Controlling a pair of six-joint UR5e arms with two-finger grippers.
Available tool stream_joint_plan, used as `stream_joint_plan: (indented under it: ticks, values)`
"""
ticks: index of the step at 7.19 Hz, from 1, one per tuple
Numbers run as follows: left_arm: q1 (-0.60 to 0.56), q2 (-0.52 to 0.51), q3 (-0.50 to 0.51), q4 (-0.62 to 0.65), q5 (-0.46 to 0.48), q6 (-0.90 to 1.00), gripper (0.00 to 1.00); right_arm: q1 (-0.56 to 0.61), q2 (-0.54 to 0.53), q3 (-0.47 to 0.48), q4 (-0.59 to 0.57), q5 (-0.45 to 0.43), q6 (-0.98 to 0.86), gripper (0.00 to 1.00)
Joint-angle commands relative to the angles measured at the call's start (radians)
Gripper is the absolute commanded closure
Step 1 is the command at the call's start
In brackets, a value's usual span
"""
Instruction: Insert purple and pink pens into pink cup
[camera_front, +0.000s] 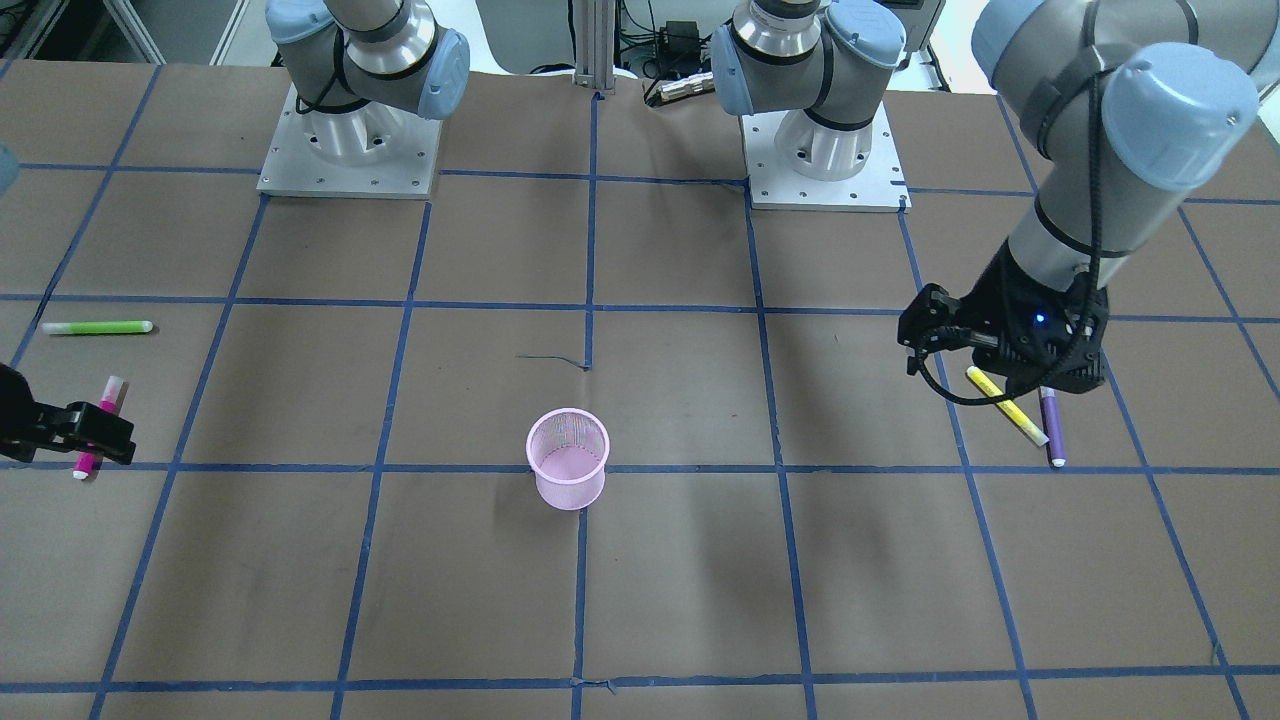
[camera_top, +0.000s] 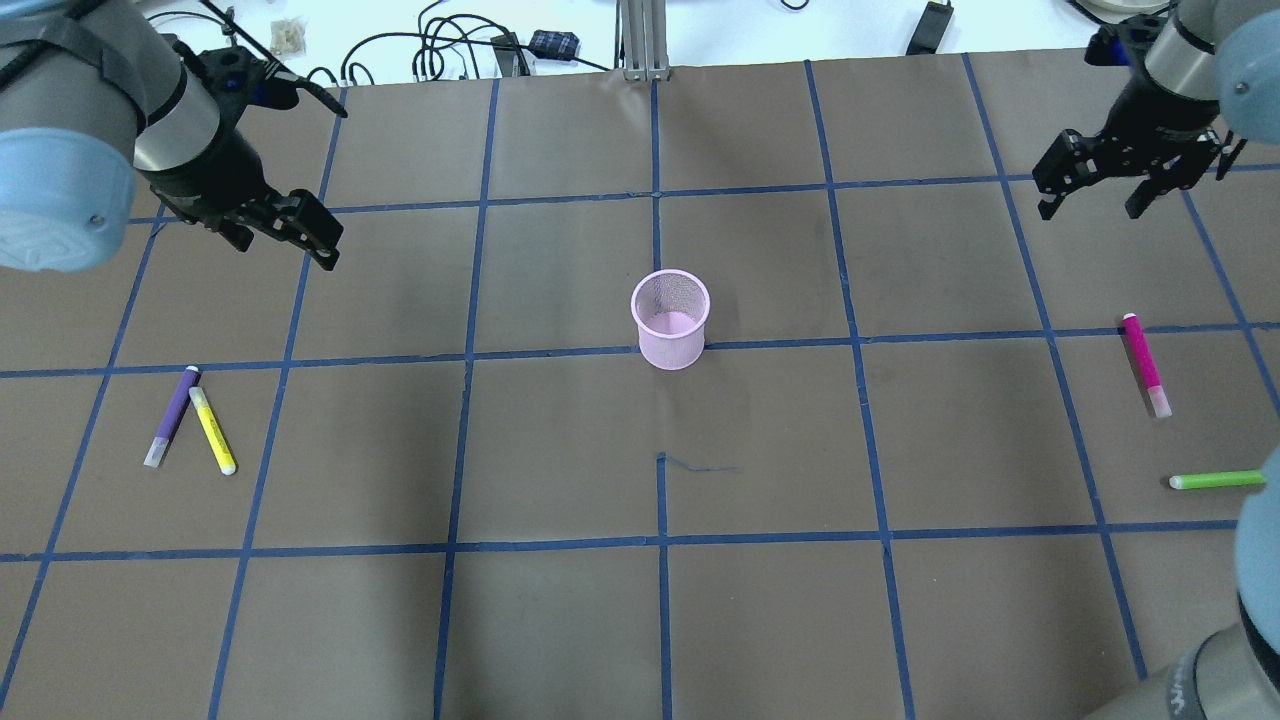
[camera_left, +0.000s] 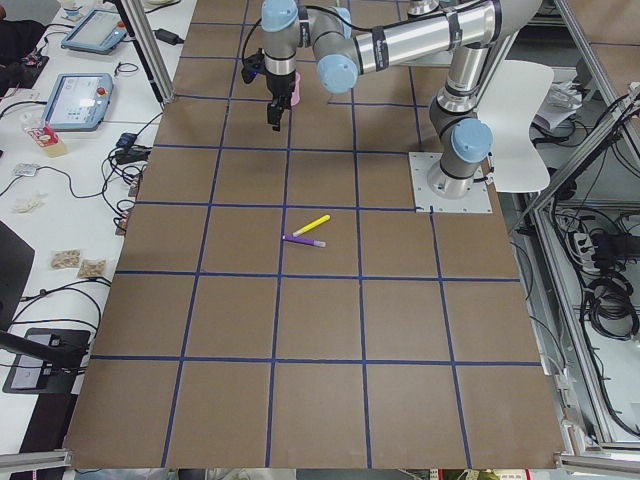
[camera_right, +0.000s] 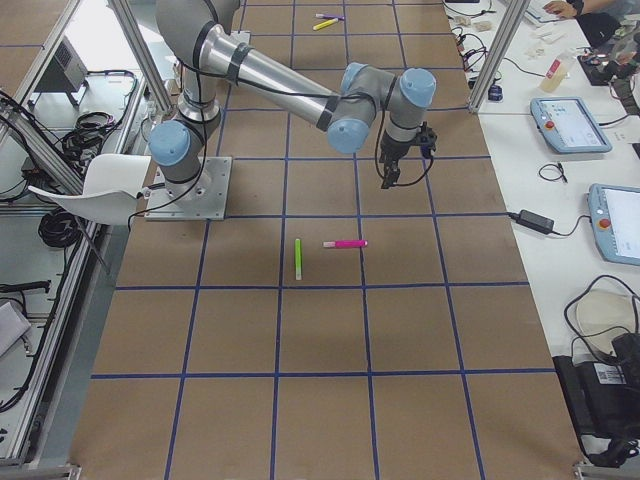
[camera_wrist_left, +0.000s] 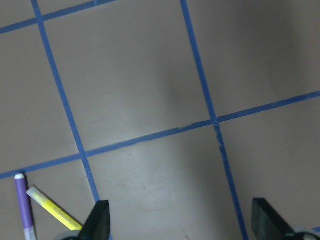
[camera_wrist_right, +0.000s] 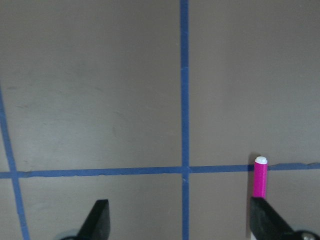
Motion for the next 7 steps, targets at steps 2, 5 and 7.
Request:
stream_joint_plan:
  ticks: [2,5,7]
  values:
    - [0.172,-0.099,-0.078,0.164,-0.010,0.352,0.00,-0.102,0.102,0.002,-0.095,-0.004,-0.139,0.00]
    - [0.294,-0.142,-0.086,0.201,-0.012,0.533,0.00,-0.131,0.195,0.007,-0.216,-0.007,-0.195,0.00]
    - [0.385,-0.147,-0.111,0.218,-0.051,0.559,0.00,-0.136,0.190,0.089,-0.233,-0.019,-0.184,0.00]
